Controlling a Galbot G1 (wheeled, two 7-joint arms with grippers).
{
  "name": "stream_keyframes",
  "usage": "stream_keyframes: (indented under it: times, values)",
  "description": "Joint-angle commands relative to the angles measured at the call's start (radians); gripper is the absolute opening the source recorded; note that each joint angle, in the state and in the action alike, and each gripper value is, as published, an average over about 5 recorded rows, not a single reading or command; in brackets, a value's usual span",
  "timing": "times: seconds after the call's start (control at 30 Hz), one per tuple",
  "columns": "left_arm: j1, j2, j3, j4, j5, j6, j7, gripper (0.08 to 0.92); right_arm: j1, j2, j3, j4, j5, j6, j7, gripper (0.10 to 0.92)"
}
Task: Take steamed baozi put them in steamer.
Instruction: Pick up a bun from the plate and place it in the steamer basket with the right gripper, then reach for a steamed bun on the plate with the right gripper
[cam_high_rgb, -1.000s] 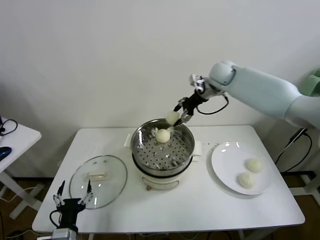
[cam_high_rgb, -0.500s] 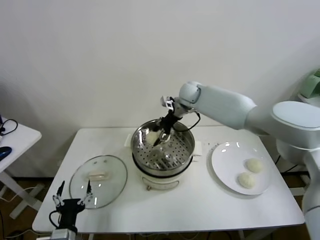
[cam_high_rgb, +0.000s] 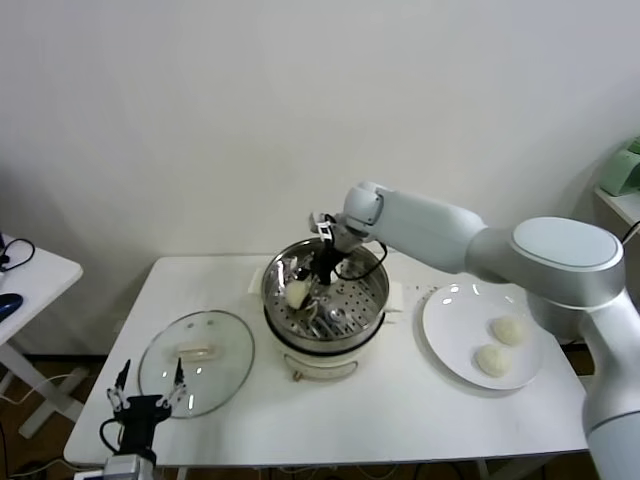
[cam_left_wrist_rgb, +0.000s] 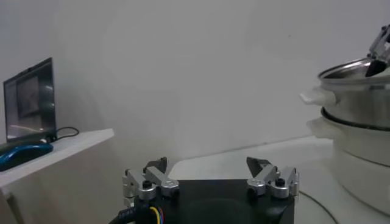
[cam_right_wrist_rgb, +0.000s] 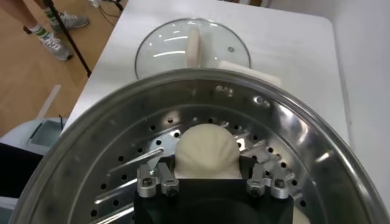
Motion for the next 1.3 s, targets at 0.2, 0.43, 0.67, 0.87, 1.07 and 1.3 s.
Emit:
stream_keyframes:
  times: [0.2,0.43,0.67,0.87,1.07,1.3]
  values:
    - [0.008,-0.005,-0.001,0.005,0.000,-0.004,-0.002,0.823,-0.017,0.010,-0.002,-0.007,-0.025,0.005,0.003,0.679]
    - [0.006,-0.005,-0.002,0.004,-0.002,-0.003,-0.004,0.823,-0.017,0.000,0.001,0.002,-0.038,0.014,0.002,0.768]
    - [0.005,-0.005,-0.002,0.005,-0.002,-0.002,-0.006,0.823,0.012,-0.021,0.002,0.025,-0.039,0.016,-0.008,0.822]
    - [0.002,-0.003,-0.001,0.002,-0.002,0.000,-0.007,0.823,0.094,-0.096,-0.008,0.105,-0.029,0.014,-0.018,0.823]
    - [-0.004,-0.001,0.003,0.000,-0.002,0.004,-0.009,0.823,0.246,-0.278,-0.050,0.257,0.007,0.010,-0.037,0.823]
    - [-0.006,0.010,0.008,0.006,-0.004,0.006,0.009,0.823,0.388,-0.528,-0.126,0.436,-0.078,0.023,-0.082,0.823]
